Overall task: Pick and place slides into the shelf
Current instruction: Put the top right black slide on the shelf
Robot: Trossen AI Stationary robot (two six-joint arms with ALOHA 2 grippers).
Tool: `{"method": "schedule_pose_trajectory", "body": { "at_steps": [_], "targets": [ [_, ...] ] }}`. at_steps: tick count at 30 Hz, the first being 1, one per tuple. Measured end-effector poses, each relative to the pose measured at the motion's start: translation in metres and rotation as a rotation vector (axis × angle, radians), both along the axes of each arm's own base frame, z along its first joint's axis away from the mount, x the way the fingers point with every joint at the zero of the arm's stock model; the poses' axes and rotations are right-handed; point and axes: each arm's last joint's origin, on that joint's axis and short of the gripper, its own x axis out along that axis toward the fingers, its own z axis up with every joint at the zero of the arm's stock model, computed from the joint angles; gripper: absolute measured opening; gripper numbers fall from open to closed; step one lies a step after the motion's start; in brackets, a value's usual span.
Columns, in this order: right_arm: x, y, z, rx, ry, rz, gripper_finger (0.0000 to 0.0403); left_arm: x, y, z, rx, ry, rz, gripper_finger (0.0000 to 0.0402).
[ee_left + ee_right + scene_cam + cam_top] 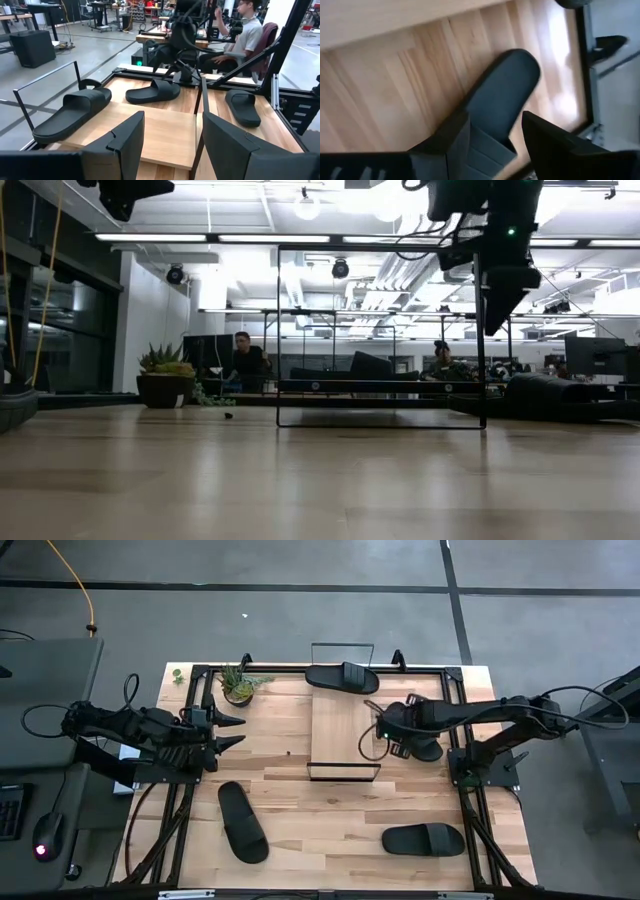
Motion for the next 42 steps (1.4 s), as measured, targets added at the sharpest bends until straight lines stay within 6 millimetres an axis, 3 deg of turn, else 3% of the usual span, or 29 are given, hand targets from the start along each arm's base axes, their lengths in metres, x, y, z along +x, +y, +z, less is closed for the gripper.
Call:
{"method": "schedule_pose_trajectory", "body": {
  "at_steps": [9,20,31,42],
  "targets": [
    [-0.006,0.045,0.001,-0.105,-0.039,0.022,0.0174,0.0,0.0,0.0,0.001,0.001,0.0,0.0184],
    [-0.033,0.087,0.002,-0.28,-0.061,0.033,0.0174,0.0,0.0,0.003,0.031,-0.022,-0.002,0.0184],
    [-0.06,0.084,-0.039,-0.374,0.038,0.044,0.0174,0.0,0.0,0.003,0.032,-0.021,-0.002,0.0184],
    [-0.066,0.083,-0.065,-0.304,0.037,0.019,0.0174,0.0,0.0,0.003,0.032,-0.018,-0.002,0.0184]
  ]
}}
